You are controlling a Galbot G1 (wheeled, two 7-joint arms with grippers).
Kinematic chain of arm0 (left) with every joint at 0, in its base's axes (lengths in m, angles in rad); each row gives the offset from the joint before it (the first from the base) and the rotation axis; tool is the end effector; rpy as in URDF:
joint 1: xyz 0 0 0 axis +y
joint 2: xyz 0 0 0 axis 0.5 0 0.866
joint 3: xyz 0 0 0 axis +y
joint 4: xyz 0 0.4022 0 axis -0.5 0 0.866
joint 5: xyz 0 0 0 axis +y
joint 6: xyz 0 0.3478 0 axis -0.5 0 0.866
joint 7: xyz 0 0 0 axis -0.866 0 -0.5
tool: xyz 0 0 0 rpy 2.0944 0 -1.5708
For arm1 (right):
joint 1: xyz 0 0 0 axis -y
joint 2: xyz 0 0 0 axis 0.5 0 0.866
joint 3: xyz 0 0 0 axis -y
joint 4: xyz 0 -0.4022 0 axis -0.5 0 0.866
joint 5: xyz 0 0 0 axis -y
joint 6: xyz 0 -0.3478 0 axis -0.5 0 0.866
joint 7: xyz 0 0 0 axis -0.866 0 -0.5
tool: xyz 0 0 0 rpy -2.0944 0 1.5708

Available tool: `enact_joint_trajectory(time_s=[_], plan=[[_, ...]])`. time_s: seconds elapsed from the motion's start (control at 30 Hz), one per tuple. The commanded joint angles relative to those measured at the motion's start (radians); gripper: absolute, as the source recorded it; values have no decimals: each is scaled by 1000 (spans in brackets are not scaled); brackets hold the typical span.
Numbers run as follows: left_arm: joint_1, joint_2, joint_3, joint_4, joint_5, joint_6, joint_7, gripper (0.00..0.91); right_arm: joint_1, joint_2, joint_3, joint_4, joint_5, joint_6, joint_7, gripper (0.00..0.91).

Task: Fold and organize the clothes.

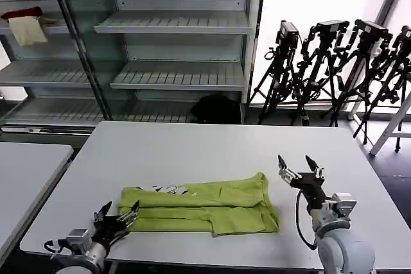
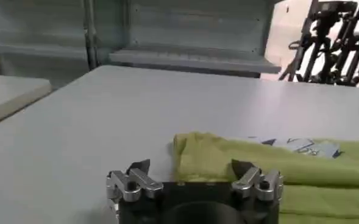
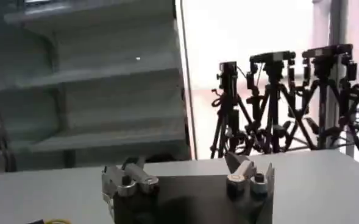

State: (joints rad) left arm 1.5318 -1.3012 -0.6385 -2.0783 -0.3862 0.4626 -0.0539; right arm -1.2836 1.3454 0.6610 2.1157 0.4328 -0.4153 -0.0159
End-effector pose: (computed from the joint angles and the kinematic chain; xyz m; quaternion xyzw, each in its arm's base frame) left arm 0.1668 0.0957 -0.3313 -0.0013 -0.9761 0.0365 0.2144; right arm 0.2379 -0.0893 -0.2704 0.0392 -0.9951 -0.0790 0.0450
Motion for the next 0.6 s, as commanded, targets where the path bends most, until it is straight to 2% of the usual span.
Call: enact_joint_trajectory(time_s=[0.03,0.1,0.47,0.6], plan=[[20,-55,36,14,18,-26,-71,191,33,-6,51,-8,114,34,-6,907],[20,-58,36,12,13,-22,-70,20,34,-7,52,-12,113,34,-6,907],[26,-93,75,21,35,-45,-69,0,42,-18,60,-11,106,27,-2,907],[19,-97,88,36,80,-104,-75,0,39,-19,59,-9,98,26,-2,907]])
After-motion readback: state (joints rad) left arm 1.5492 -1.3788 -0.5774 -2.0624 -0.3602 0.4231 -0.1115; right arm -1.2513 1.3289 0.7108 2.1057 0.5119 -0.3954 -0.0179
